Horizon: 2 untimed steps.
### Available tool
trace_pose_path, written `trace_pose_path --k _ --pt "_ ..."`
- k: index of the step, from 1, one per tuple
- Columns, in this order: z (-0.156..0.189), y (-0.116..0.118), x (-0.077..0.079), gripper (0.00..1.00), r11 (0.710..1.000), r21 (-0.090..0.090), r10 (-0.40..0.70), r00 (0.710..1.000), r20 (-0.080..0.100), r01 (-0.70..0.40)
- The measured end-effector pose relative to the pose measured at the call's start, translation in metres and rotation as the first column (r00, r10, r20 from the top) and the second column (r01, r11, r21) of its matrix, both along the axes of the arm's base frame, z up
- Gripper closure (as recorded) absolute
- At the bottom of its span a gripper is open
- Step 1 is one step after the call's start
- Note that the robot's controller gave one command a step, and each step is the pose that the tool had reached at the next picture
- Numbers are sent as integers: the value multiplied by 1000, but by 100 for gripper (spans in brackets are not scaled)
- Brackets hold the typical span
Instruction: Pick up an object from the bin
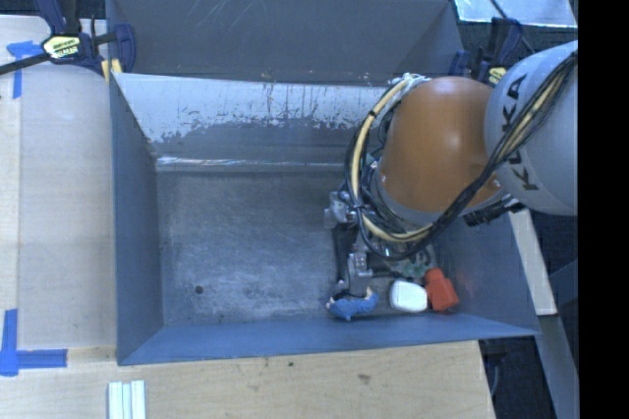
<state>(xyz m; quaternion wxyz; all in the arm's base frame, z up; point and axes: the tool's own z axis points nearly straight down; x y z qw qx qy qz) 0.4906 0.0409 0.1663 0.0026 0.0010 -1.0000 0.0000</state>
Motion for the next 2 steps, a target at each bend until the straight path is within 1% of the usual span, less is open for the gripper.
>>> trace_pose_path --k 1,2 --pt "-41 -62 11 0 955 4 -297 955 6 297" --pt "-48 -76 32 0 978 14 -210 978 0 210"
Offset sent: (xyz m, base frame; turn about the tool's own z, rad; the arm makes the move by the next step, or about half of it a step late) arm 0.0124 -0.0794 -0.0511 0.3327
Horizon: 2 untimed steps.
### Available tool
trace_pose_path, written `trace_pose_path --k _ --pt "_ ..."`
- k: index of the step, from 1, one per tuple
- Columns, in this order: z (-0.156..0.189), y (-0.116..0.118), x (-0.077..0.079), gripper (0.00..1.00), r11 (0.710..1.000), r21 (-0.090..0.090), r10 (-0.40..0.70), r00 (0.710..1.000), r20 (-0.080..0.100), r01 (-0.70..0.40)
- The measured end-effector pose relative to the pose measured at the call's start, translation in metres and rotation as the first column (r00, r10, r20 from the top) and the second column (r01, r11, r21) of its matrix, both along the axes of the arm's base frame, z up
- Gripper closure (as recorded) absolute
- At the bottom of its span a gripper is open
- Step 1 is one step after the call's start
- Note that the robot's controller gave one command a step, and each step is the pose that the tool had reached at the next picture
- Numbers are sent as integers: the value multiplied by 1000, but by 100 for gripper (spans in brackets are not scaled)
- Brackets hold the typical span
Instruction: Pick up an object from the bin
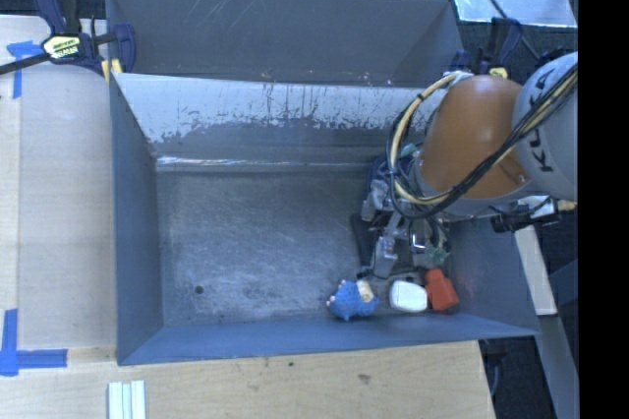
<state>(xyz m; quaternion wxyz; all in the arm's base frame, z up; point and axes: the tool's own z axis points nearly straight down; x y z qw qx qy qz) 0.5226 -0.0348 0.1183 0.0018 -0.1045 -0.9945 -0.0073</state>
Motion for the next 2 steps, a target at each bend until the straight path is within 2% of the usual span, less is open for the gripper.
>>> trace_pose_path --k 1,2 --pt "-7 -7 11 0 999 2 40 999 0 -40" --pt "-9 -16 15 0 999 -8 37 999 3 -37"
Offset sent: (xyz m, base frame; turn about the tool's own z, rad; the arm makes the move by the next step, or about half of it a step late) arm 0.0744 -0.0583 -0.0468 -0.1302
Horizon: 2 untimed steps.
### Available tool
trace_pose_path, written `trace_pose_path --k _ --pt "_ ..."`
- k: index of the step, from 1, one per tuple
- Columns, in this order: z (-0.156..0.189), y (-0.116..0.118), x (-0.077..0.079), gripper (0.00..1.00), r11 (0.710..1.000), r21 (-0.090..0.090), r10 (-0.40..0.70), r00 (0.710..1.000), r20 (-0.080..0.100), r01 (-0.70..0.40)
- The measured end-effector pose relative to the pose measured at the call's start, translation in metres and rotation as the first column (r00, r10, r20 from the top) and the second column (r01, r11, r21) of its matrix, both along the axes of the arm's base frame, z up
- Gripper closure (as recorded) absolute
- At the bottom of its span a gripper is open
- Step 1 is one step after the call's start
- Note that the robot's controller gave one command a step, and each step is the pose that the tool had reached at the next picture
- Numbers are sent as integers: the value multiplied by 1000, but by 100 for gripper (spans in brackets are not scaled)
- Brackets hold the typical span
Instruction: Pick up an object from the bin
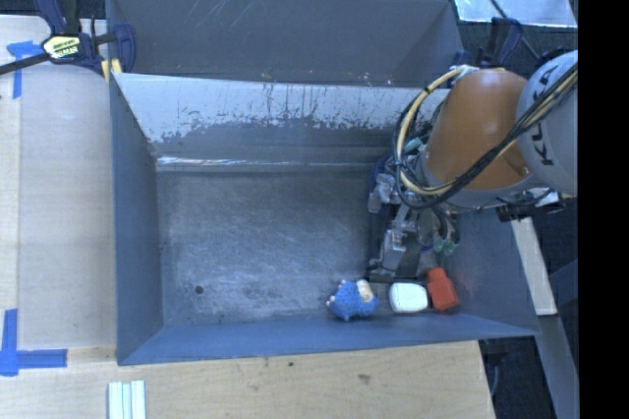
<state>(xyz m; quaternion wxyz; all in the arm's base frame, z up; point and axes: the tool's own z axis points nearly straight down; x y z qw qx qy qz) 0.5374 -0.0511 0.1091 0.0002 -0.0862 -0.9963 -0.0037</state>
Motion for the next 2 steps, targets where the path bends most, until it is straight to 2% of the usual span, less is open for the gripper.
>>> trace_pose_path --k 1,2 --pt "-41 -33 41 0 998 15 60 998 -5 -59" --pt "-35 -53 0 0 975 7 220 975 16 -220"
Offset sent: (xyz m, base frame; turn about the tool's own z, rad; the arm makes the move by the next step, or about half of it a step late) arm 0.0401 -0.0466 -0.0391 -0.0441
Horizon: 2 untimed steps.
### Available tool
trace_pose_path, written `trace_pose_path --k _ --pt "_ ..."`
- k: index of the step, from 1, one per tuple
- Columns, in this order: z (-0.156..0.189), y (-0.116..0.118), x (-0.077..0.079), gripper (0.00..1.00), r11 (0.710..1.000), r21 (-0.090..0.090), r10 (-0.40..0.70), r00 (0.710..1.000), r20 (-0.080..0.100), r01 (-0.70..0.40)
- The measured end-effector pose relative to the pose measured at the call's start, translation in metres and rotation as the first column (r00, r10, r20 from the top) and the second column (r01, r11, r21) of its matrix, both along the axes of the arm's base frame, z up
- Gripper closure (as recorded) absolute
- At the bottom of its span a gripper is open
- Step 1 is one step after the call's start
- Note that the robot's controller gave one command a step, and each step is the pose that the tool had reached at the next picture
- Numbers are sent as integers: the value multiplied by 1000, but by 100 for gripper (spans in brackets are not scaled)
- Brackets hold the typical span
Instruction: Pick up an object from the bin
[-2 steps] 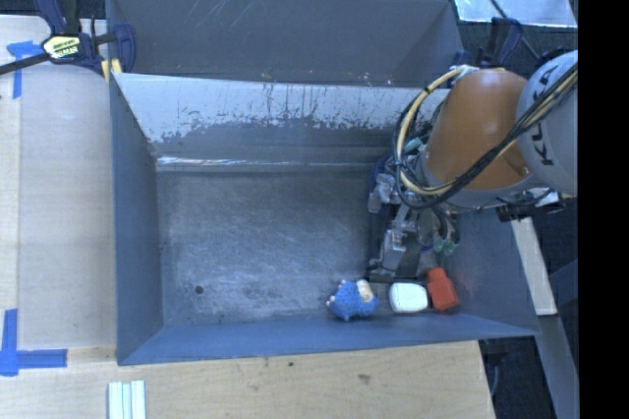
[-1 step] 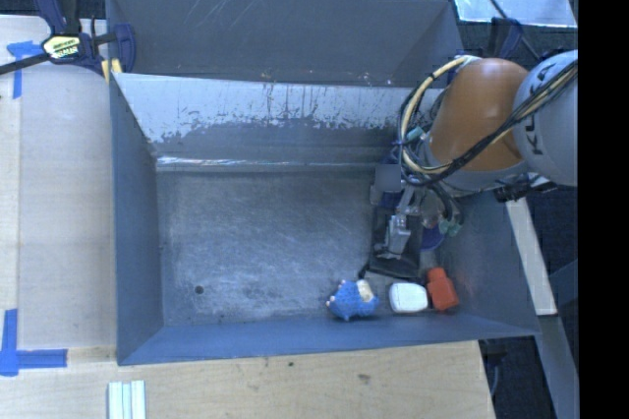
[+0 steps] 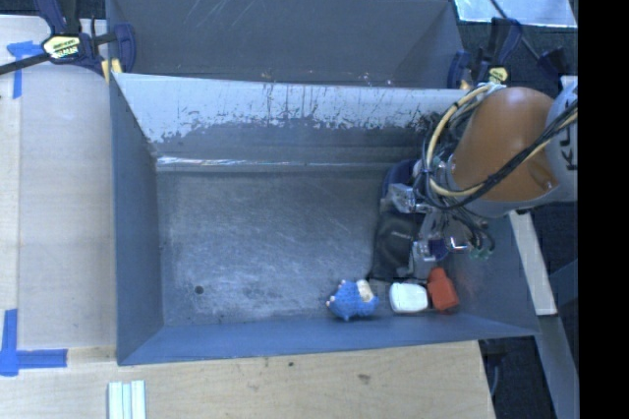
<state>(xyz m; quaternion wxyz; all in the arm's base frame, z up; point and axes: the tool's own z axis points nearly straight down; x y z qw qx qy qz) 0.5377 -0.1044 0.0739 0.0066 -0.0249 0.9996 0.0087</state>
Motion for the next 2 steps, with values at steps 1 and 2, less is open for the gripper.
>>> trace_pose_path --k 1,2 --pt "-1 -1 -1 100 1000 -1 -5 1000 -4 5" --pt "132 -13 9 100 1000 -20 18 1000 -2 -18"
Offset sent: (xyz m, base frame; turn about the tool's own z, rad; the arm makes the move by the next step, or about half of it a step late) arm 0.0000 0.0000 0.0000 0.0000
